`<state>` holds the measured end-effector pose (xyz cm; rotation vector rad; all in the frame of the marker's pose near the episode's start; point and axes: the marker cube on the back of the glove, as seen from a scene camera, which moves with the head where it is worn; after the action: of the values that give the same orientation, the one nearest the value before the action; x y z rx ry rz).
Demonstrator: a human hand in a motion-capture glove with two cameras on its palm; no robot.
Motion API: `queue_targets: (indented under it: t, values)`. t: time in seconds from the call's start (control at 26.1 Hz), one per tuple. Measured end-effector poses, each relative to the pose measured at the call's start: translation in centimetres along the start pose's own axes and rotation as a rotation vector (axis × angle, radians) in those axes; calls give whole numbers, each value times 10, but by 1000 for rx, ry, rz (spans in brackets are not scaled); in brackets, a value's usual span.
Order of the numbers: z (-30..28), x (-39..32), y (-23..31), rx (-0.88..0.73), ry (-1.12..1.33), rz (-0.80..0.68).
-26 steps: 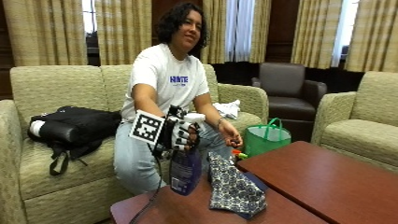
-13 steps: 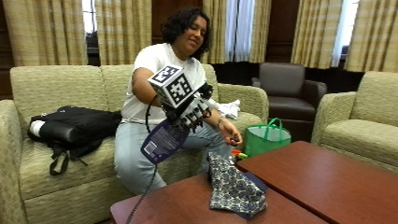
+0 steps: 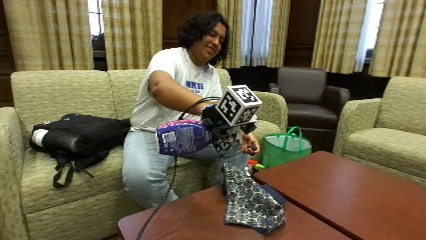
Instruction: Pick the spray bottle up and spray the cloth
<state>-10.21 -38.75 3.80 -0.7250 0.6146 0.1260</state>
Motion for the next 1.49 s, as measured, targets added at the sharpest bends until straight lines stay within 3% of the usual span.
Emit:
queue_targets:
  t: [0.54, 0.84, 1.23, 1.49]
  values:
    - [129, -91, -57, -225, 494, 90]
    - [145, -95, -60, -232, 507, 99]
    - [74, -111, -29, -138, 308, 38]
    - [-27, -177, 9, 162, 48, -234]
